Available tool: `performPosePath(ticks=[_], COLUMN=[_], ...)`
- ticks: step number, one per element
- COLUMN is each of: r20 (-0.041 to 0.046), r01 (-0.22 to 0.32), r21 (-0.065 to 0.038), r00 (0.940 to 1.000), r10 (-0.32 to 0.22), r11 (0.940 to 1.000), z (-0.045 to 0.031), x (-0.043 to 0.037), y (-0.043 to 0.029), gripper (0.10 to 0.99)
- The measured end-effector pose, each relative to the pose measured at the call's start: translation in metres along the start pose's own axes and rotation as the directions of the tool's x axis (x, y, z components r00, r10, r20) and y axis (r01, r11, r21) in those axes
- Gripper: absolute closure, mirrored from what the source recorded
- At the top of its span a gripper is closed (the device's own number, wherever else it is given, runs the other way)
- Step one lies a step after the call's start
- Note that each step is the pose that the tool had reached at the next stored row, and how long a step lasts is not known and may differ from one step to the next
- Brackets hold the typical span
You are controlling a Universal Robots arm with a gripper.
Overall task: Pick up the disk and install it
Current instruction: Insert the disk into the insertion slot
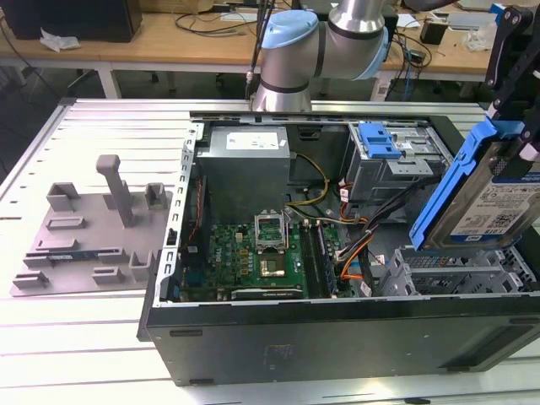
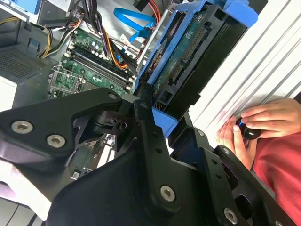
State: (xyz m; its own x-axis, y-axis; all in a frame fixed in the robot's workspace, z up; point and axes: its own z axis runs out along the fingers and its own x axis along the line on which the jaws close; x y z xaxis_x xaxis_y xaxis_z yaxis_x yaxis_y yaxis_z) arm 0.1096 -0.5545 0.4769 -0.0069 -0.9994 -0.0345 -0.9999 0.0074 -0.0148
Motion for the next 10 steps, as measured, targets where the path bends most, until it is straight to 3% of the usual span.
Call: performPosePath(ticks=[10], r20=[0.0002], r01=[0.007], r21=[0.000], r00=[1.0000], r10=[-0.007], r11=[1.0000], z=[0.0062], x=[0.0002], y=[0.0001], gripper=[0.718])
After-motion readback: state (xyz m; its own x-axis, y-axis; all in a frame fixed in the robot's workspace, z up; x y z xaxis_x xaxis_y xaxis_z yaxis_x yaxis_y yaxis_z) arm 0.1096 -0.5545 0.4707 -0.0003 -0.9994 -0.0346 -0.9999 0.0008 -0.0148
